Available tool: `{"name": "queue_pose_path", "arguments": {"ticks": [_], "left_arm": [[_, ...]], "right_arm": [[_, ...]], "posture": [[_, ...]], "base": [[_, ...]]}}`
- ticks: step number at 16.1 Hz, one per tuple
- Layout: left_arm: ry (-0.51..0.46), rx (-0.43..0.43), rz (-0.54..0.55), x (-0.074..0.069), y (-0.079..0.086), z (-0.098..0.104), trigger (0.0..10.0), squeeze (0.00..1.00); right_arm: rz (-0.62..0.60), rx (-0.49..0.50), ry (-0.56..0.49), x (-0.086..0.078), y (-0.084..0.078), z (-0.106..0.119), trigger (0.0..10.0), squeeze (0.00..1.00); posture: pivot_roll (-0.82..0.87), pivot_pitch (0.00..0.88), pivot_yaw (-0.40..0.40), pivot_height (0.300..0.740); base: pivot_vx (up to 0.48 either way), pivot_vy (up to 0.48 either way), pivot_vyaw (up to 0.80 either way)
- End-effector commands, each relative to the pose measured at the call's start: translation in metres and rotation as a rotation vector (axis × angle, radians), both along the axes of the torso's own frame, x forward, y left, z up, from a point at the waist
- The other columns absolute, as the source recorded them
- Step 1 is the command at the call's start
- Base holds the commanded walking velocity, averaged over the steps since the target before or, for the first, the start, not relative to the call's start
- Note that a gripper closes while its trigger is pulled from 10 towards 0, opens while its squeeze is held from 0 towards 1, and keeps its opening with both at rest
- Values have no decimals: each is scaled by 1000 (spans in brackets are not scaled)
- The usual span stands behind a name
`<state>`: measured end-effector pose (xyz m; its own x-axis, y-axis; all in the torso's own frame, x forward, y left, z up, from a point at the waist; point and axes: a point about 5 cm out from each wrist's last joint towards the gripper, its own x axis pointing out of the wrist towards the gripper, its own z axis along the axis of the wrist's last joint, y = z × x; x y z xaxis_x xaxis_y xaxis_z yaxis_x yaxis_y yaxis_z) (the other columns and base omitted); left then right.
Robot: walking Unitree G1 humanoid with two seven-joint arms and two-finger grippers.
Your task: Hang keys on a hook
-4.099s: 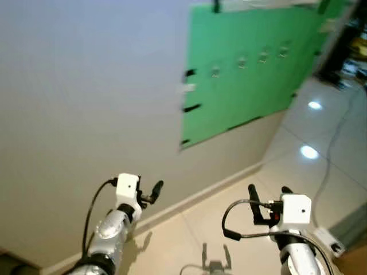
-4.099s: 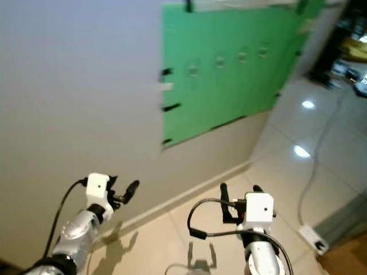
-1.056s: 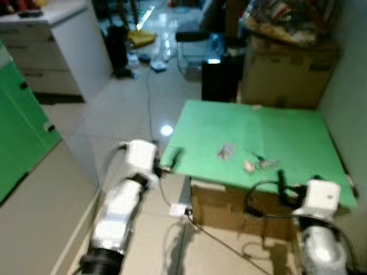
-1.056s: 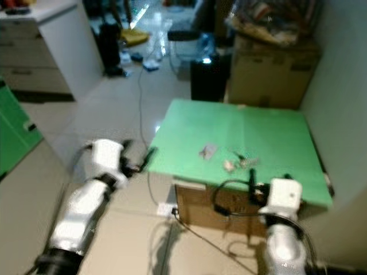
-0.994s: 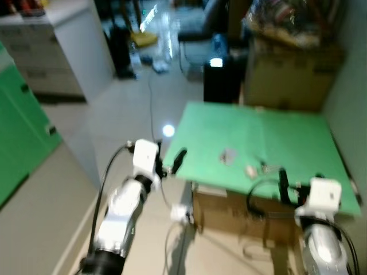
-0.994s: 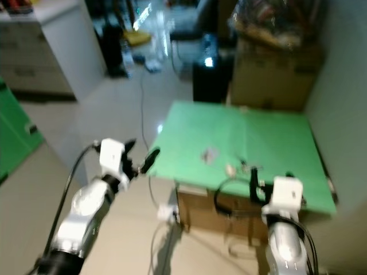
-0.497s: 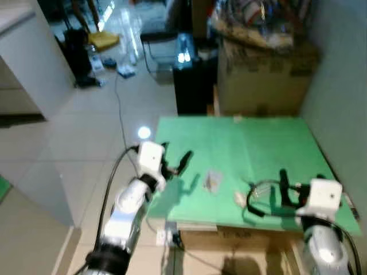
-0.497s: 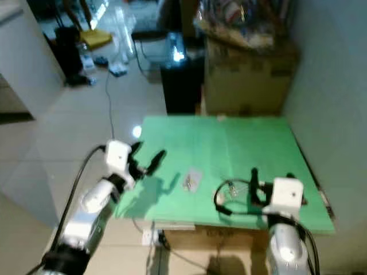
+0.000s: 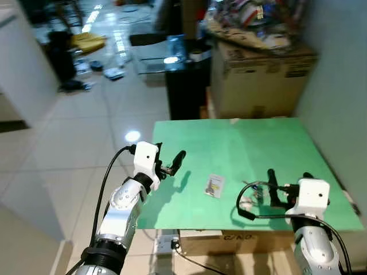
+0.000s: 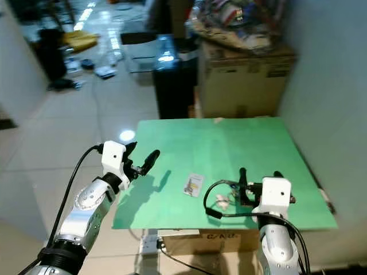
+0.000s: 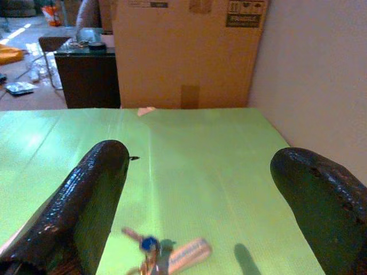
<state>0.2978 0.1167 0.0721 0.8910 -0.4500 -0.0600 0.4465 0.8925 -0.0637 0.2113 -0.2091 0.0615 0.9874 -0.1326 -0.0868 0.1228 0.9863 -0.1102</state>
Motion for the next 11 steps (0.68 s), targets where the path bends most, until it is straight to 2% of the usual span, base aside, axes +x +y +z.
{"name": "queue_pose_path", "arguments": {"ticks": [1,3,5,7,8,10,11], "left_arm": [[10,22,-1,0,4,-3,10000,0],[47,46,-18,3,-1,-8,10000,0],[93,147,-35,13,-14,-17,10000,0],[184,197,0,21,-26,-25,10000,0],[242,200,15,20,-28,-31,10000,0],[367,119,41,14,-32,-41,10000,0],[473,54,79,10,-32,-50,10000,0]], "right_arm": [[11,-5,-13,-1,2,4,10000,106],[37,25,-16,-3,5,5,10000,106],[145,68,13,-4,18,4,10000,102],[325,80,119,-11,38,-10,10000,102],[361,83,162,-15,43,-16,10000,102],[400,84,190,-29,51,-15,10000,106],[425,91,209,-38,56,-15,10000,106]], "posture": [[-182,0,91,731],[-191,0,97,731],[-211,0,119,731],[-245,51,146,731],[-262,72,148,731],[-283,111,155,731],[-283,117,157,731]], "base": [[0,0,0],[0,0,0],[0,0,0],[0,0,0],[0,0,0],[0,0,0],[0,0,0]]}}
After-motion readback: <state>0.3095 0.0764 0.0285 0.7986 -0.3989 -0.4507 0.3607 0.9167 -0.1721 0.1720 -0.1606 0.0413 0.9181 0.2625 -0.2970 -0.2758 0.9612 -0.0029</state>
